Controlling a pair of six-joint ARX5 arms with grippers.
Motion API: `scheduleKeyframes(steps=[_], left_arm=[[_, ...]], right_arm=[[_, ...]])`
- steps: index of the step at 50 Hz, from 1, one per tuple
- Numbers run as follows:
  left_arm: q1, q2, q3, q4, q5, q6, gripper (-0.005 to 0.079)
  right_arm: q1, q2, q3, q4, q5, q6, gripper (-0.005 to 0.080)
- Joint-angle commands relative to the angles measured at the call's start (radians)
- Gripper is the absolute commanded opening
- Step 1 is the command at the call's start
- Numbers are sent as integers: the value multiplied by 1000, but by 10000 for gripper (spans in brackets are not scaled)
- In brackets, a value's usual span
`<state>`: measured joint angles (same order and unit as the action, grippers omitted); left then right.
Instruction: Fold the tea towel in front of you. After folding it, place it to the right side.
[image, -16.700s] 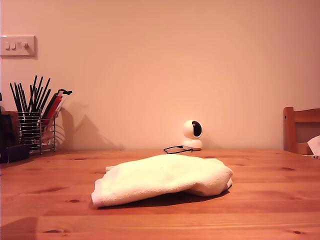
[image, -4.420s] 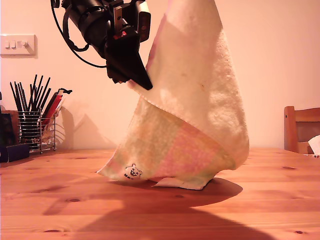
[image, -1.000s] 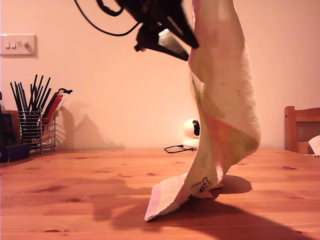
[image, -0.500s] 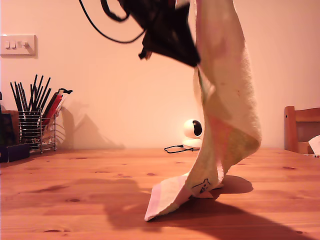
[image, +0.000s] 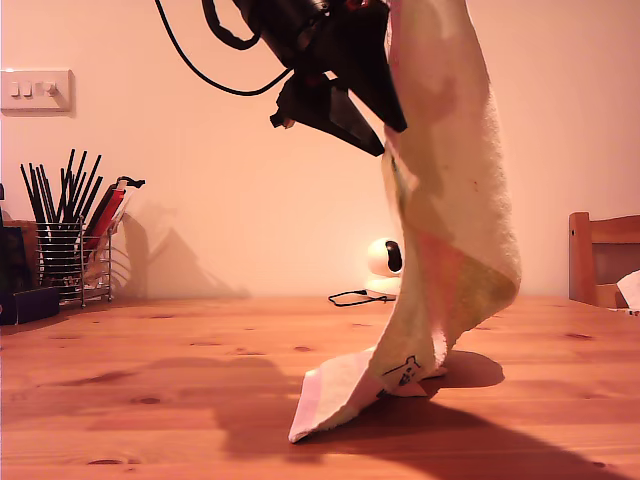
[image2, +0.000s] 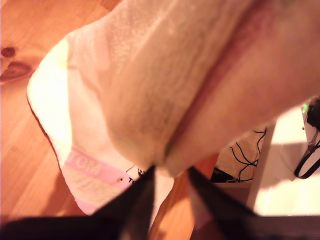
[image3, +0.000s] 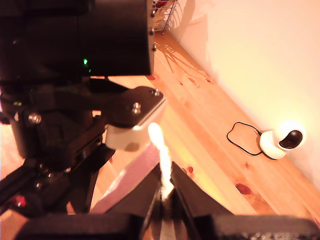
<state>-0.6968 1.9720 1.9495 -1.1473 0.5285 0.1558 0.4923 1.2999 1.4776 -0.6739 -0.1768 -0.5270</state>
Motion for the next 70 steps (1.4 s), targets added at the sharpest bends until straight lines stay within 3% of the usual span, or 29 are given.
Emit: scheduleKeyframes(steps=[1,7,11,19,26,39,70], left_arm=[[-5,10,10,1,2,-26,203],[-5,3,11,7,2,-26,55],[-5,3,11,10,2,-26,22],[-6,3,11,11,-5,-26,20],[-5,3,11,19,-111,-25,17],[14,3,11,81,-201,-13,-19],[70,-155,20,39,-150,-12,-19]], right_arm=[[4,6,17,11,-4,4,-11],[4,6,17,11,-4,4,-11],[4,6,17,11,-4,4,-11],[4,6,17,10,-4,4,-11],[4,6,17,10,-4,4,-11],[4,6,17,8,-4,4,-11],[4,6,17,-4,-4,7,-11]])
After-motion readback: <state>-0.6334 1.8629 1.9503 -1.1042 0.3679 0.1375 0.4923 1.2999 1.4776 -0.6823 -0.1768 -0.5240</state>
